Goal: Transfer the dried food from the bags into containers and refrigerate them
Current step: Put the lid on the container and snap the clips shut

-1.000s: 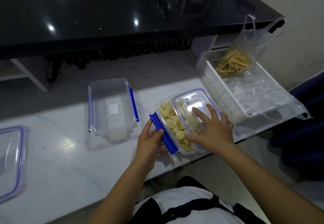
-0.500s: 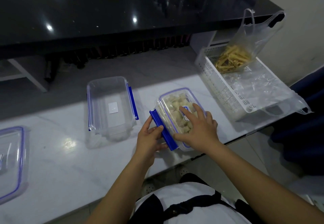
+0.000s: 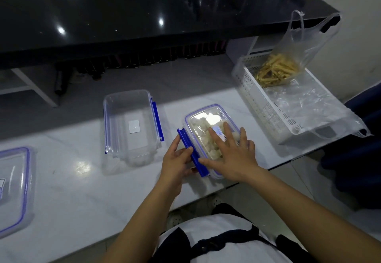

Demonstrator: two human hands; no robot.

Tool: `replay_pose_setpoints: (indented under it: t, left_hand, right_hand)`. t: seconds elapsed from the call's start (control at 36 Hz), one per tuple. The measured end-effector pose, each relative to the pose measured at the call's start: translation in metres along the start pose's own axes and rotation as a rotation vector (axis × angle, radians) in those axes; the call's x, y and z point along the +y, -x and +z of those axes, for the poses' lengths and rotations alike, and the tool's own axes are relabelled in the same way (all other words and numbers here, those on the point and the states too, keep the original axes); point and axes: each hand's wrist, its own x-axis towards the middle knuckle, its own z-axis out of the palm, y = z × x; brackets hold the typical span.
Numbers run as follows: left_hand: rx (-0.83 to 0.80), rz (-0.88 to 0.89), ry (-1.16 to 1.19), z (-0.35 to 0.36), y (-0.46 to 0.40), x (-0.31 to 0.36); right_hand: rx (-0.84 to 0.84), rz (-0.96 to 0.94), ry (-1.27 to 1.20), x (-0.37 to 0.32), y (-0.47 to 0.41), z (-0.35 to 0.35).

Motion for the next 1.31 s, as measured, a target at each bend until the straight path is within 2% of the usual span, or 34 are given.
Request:
replay_pose_setpoints:
  t: [0.36,0.53,0.69,0.89,0.94,1.0,1.08,1.14,1.19,1.25,1.31]
  left_hand:
    - [-0.006,0.042,-0.047,0.013,-0.002,0.006]
    - [0.020,0.094,-0.138,0.023,-0.001,0.009]
    - [0.005,0.096,-0.249,0.030,-0.010,0.013]
    - [0.033,0.079,-0.299,0.030,-0.015,0.013]
    - [0.040,0.072,-0.310,0.029,-0.014,0.013]
    - [0.042,0.057,-0.315,0.029,-0.014,0.015]
    - [0.046,0.035,-0.321,0.029,-0.013,0.019]
    - [0.054,0.014,-0.323,0.031,-0.011,0.021]
    - [0.065,-0.010,-0.314,0.032,-0.008,0.022]
    - [0.073,-0.027,-0.307,0.033,-0.006,0.025]
    - [0.082,-0.035,-0.301,0.034,-0.004,0.028]
  right_hand:
    - [-0.074,0.001,-0.021,-0.003,-0.003,-0.012]
    - [-0.214,-0.040,-0.114,0.007,-0.005,-0.038]
    - [-0.305,-0.077,-0.022,0.010,-0.004,-0.048]
    - [-0.307,-0.057,-0.075,0.011,-0.004,-0.051]
    - [-0.232,-0.090,-0.169,0.018,-0.004,-0.055]
    - [-0.084,-0.098,-0.387,0.031,-0.006,-0.058]
    - [0.054,0.018,-0.722,0.058,-0.019,-0.062]
    - [-0.024,0.191,-0.942,0.073,-0.030,-0.063]
    - [-0.199,0.325,-1.099,0.084,-0.040,-0.060]
    - [-0.342,0.374,-1.210,0.093,-0.049,-0.057]
    - [-0.405,0.369,-1.203,0.099,-0.055,-0.058]
